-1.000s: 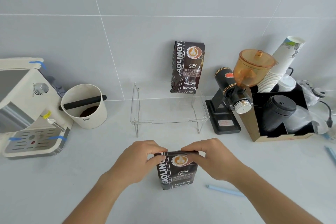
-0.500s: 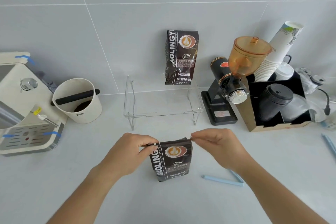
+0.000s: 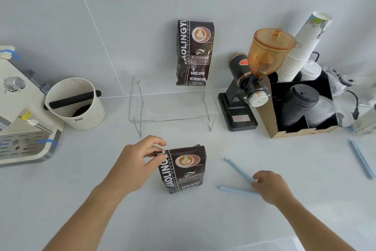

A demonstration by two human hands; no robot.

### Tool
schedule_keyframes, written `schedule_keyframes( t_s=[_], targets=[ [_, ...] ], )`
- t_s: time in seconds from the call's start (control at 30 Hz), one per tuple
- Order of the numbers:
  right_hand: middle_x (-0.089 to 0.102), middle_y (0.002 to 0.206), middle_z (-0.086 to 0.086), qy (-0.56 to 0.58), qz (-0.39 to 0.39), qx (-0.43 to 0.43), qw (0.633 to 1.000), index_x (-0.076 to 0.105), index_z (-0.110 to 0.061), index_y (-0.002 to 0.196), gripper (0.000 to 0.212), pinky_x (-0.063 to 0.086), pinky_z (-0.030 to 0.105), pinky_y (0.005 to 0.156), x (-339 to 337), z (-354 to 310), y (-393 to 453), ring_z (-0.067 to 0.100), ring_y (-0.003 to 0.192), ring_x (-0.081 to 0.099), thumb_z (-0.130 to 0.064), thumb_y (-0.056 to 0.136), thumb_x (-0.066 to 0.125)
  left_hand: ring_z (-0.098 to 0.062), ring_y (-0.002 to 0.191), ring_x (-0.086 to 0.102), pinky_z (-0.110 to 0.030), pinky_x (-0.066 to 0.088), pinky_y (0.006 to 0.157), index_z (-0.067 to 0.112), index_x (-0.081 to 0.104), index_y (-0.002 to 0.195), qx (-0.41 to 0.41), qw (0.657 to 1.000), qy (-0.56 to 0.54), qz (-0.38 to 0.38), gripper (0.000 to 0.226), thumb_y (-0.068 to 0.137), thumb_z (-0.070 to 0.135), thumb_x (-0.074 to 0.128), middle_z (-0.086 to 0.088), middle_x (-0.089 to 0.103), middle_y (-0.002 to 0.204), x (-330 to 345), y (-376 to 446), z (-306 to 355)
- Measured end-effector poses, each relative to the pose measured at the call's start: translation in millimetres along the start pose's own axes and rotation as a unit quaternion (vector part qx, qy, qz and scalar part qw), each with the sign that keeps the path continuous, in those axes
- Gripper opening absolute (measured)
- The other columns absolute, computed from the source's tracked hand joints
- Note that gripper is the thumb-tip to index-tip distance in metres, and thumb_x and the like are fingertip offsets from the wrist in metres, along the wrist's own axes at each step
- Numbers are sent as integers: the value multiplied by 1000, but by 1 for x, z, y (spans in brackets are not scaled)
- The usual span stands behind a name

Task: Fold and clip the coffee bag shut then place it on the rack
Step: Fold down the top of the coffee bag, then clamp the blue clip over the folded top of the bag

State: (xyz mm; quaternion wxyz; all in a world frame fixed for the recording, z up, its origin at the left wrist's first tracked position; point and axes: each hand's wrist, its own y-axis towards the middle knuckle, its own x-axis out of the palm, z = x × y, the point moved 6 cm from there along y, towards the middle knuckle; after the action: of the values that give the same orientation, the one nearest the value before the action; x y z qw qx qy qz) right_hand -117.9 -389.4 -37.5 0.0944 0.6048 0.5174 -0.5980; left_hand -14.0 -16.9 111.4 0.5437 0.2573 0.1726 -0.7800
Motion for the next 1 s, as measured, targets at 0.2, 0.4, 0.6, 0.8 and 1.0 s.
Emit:
schedule_keyframes(
  t_s=[0.2, 0.4, 0.6, 0.8, 1.0],
  targets=[
    [63, 74, 0, -37, 2, 23, 999, 58, -22, 68, 16, 37, 24, 48, 8, 3, -3, 25, 75, 64, -22, 83, 61, 7, 78, 70, -2, 45, 61, 36, 62, 80, 7, 999, -21, 40, 29, 81, 11, 77, 31, 72, 86, 2, -3, -6],
    [68, 77, -1, 6, 11, -25, 1000, 58, -23, 76, 15, 42, 24, 50, -10, -12, -8, 22, 67, 63, -25, 91, 57, -2, 71, 73, -4, 49, 67, 32, 71, 76, -27, 992, -112, 53, 29, 81, 4, 76, 12, 78, 79, 6, 1, -19],
    [72, 66, -3, 144, 50, -86, 985, 69, -22, 70, 19, 49, 18, 45, -53, -40, -16, 8, 44, 65, -12, 86, 66, -4, 81, 74, -6, 50, 71, 26, 74, 88, -40, 978, -200, 46, 30, 89, -3, 64, 7, 80, 88, 11, 4, -27],
    [75, 60, -12, 268, 62, -109, 955, 76, -25, 66, 20, 42, 10, 43, -97, -72, -32, 13, 51, 73, -13, 83, 76, -7, 92, 73, -7, 50, 78, 19, 72, 98, -31, 973, -226, 35, 29, 93, -5, 57, 6, 80, 96, 12, 7, -30],
    [73, 55, -5, 322, 29, -159, 933, 77, -26, 65, 19, 32, 16, 37, -120, -120, -52, 12, 52, 73, -16, 81, 77, -8, 90, 74, -8, 51, 78, 20, 74, 95, -36, 968, -245, 46, 29, 92, -4, 58, 5, 80, 94, 15, 6, -34]
  ],
)
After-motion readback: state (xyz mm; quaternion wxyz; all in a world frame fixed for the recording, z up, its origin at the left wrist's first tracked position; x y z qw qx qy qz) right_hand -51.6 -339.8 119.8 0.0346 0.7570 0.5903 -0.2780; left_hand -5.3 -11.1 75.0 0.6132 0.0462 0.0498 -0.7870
